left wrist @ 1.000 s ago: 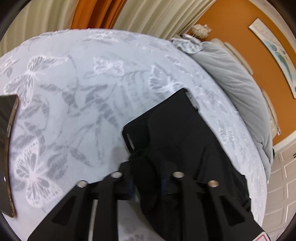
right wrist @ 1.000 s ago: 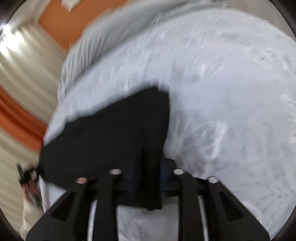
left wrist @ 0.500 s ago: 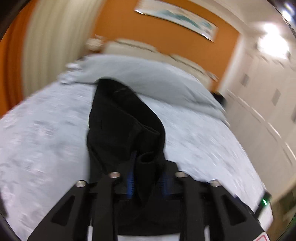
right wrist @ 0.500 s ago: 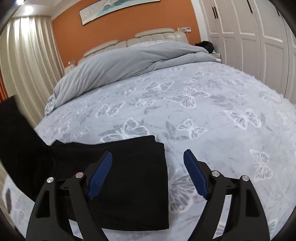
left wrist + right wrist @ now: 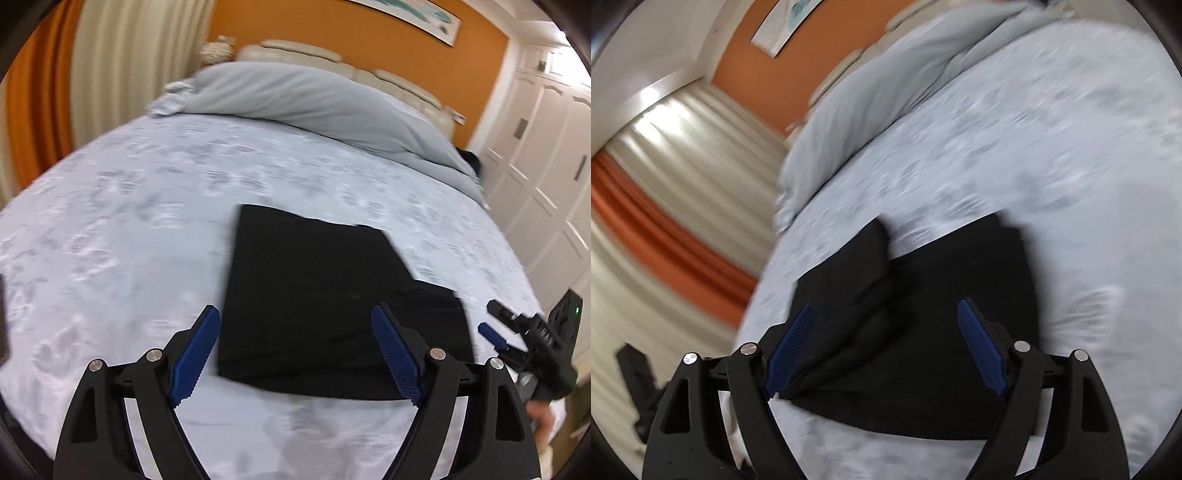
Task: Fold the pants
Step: 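Open both grippers and release the folded trousers, then grasp the folded trousers' edge with the right gripper and lift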
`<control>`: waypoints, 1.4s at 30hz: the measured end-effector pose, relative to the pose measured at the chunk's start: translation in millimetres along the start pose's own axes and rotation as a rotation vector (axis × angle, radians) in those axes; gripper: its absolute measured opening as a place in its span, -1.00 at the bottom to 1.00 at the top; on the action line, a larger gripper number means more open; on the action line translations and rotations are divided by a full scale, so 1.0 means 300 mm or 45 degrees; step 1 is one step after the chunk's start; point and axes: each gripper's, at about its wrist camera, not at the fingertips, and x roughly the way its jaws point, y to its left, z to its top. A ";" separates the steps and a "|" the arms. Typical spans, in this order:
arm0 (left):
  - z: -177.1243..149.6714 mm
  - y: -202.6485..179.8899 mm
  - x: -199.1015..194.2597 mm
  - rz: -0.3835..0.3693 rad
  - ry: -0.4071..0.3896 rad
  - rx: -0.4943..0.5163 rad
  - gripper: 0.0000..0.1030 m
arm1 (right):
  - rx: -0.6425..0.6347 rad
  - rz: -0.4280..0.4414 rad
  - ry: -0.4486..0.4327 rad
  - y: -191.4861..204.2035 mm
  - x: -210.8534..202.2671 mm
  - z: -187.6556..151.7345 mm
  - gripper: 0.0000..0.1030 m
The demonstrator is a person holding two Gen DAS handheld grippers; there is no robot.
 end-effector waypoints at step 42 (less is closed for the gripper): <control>-0.147 0.085 0.089 -0.090 0.180 0.054 0.61 | 0.121 -0.020 0.292 -0.048 0.177 -0.136 -0.69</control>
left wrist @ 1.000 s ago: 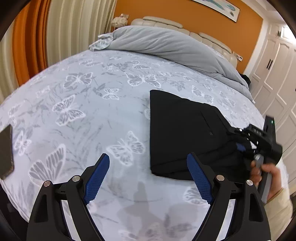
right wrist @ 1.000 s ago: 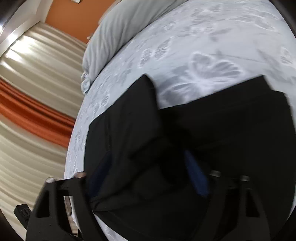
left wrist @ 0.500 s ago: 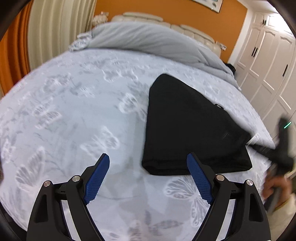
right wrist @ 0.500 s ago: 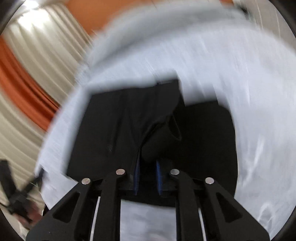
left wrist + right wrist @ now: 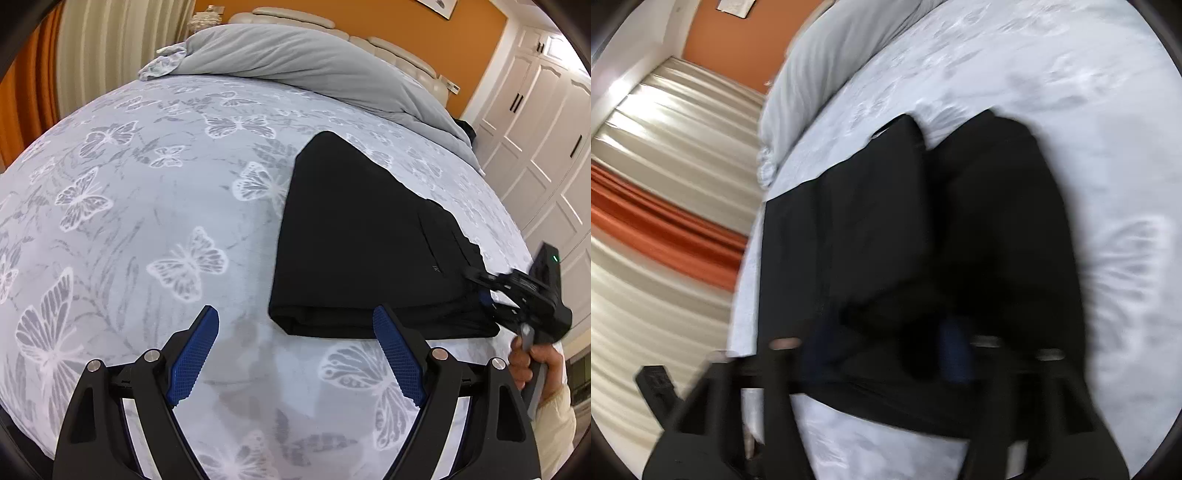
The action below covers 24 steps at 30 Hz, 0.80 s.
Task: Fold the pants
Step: 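Grasp the folded trousers' edge with the right gripper and lift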
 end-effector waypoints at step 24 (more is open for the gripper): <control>0.119 0.026 0.362 -0.193 0.243 -0.253 0.56 | -0.022 -0.297 -0.164 -0.106 -0.154 -0.026 0.50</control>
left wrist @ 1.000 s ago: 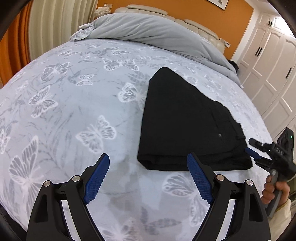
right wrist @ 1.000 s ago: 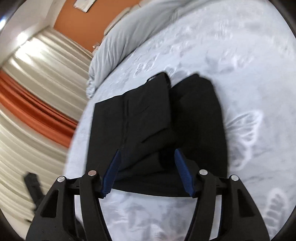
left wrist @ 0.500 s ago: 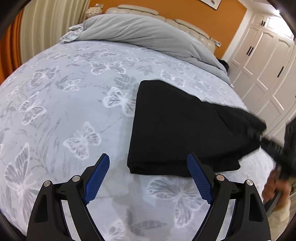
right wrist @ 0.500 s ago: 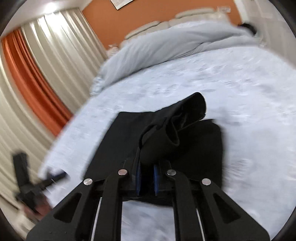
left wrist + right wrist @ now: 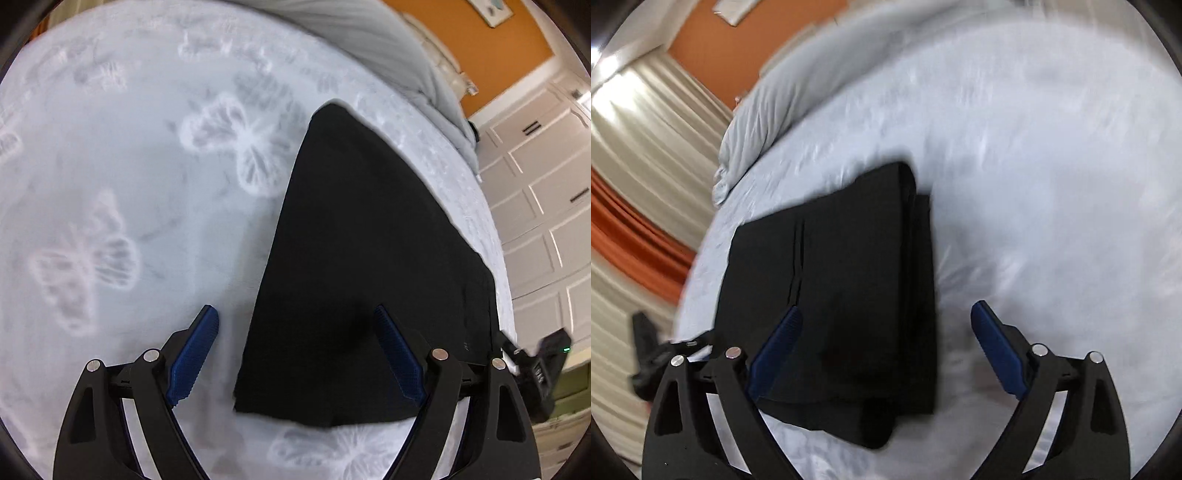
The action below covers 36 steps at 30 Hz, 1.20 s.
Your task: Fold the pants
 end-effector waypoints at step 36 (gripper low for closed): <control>-0.211 -0.177 -0.134 0.391 -0.188 0.433 0.32 | -0.343 -0.135 -0.092 0.184 -0.161 0.034 -0.83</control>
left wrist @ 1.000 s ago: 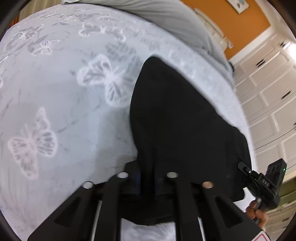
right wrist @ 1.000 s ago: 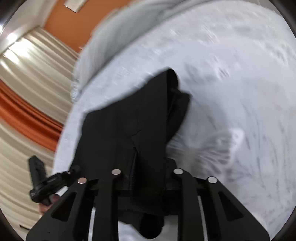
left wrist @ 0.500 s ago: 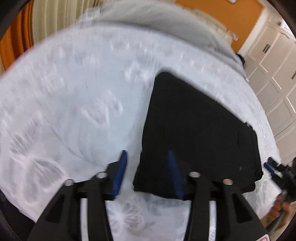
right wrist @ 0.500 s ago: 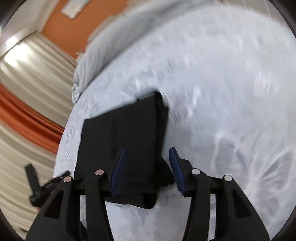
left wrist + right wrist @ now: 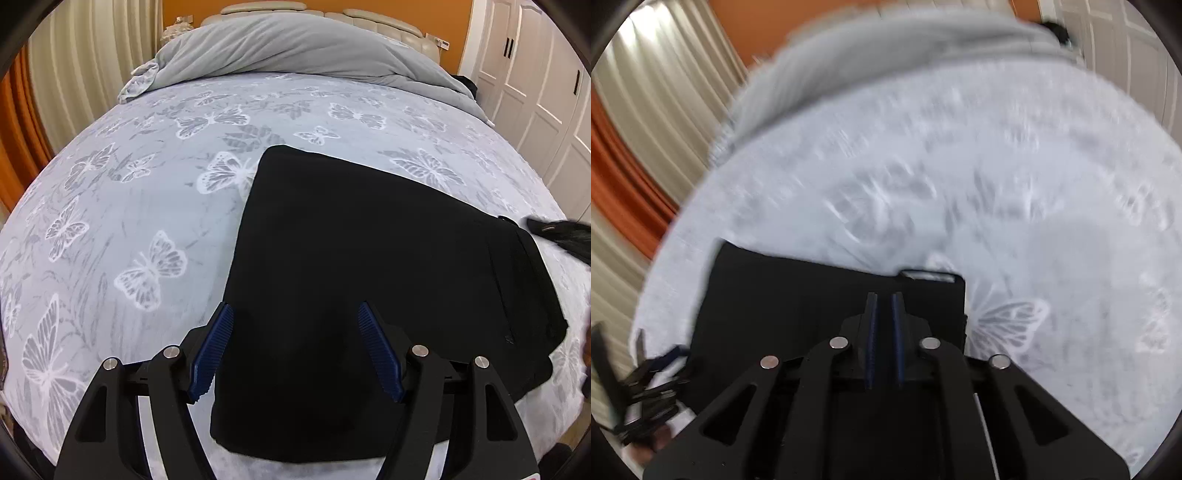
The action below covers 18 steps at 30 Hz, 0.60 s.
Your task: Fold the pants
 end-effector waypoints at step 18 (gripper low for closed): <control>-0.040 -0.076 -0.035 0.152 -0.035 0.091 0.32 | -0.025 -0.068 0.087 0.070 -0.130 -0.330 -0.93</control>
